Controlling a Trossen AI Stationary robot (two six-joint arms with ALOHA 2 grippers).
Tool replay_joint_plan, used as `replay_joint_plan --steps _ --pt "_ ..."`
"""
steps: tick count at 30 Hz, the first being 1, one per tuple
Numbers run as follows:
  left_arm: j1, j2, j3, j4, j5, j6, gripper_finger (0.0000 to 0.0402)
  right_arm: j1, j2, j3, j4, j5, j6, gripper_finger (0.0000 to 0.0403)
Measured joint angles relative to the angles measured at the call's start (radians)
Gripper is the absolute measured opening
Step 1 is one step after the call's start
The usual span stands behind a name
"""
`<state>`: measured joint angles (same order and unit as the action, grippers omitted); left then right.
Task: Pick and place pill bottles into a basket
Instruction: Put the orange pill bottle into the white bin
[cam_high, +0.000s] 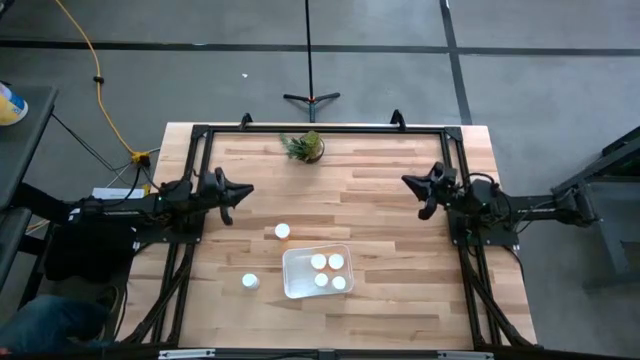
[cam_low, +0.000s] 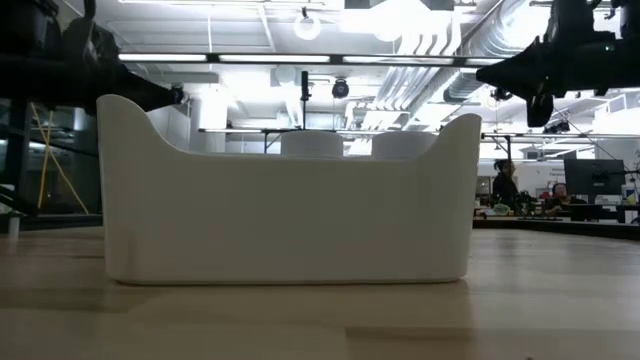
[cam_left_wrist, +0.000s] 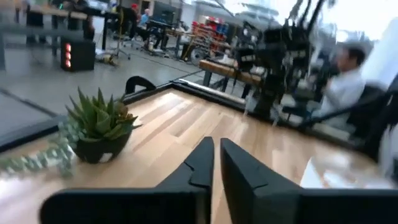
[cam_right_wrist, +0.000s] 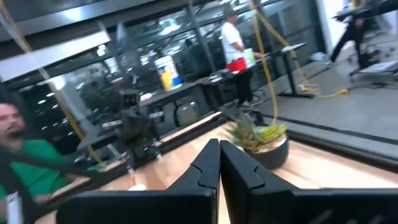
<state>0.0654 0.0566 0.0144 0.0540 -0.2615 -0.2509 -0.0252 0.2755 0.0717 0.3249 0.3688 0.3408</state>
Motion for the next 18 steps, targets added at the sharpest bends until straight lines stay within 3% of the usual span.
replay_joint_plan --steps 7,15,18 --pt "0.0 0.0 0.0 0.057 -0.018 -0.244 0.0105 0.0 -0.001 0.025 0.01 0.123 -0.002 0.0015" --pt "0.0 0.0 0.0 0.047 -0.027 -0.161 0.0114 0.0 -0.001 0.027 -0.01 0.166 -0.001 0.0045" --pt "0.0 0.001 0.0 0.052 -0.021 -0.146 0.0138 0.0 -0.001 0.027 -0.034 0.138 -0.001 0.0056"
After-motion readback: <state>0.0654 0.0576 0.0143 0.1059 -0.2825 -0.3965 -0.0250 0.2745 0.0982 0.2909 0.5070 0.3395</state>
